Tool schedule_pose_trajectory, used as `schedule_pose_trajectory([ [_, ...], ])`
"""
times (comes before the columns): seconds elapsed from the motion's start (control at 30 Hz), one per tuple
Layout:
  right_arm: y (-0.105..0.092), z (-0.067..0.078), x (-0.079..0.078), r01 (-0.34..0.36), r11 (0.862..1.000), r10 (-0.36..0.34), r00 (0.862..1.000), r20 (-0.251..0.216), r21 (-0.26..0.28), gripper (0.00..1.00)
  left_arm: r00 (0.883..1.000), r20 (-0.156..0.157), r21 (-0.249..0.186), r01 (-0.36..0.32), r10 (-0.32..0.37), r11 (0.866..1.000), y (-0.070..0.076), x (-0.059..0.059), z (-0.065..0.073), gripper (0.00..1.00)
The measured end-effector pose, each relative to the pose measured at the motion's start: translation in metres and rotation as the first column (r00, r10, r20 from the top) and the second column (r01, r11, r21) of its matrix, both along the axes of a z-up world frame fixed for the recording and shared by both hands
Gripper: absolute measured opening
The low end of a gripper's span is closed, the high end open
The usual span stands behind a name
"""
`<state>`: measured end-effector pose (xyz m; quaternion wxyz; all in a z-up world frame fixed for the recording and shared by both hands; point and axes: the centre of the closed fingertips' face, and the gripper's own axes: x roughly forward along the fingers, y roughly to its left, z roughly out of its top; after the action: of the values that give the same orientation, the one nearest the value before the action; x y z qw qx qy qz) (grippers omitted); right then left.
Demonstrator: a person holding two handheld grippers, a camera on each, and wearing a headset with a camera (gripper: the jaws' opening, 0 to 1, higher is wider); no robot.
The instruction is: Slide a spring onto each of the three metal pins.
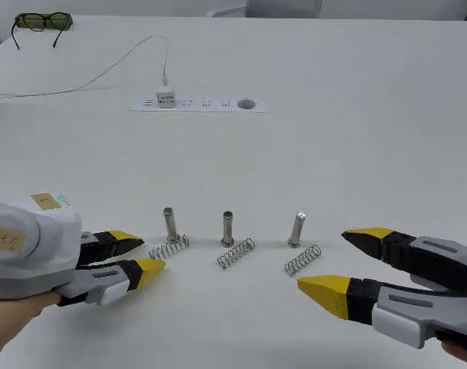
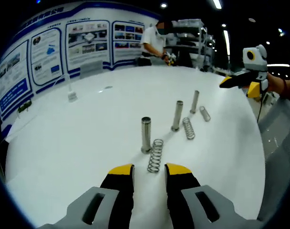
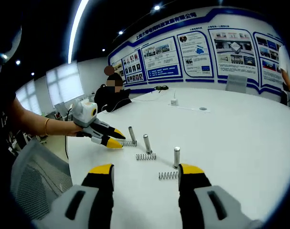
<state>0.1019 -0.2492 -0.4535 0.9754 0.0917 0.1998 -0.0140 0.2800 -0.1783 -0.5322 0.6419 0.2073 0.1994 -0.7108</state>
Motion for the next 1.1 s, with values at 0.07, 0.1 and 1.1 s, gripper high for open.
schedule_pose_trajectory([
  [0.07,0.001,-0.001,-0.001,-0.003,1.0,0.003,1.0,-0.005,-0.003,0.56,1.0,-0.01,-0.008,0.01,-0.01,1.0,-0.002,-0.001,0.0,0.24],
  [0.1,0.001,-0.001,-0.001,-0.002,1.0,0.002,1.0,-0.009,-0.007,0.56,1.0,-0.011,-0.01,0.016,-0.016,1.0,-0.002,-0.002,0.001,0.24],
  [1.1,-0.006,-0.003,-0.005,0.042,0.999,-0.042,0.998,-0.036,-0.002,0.56,0.995,0.026,0.01,0.101,-0.101,0.995,-0.001,-0.011,-0.005,0.1],
])
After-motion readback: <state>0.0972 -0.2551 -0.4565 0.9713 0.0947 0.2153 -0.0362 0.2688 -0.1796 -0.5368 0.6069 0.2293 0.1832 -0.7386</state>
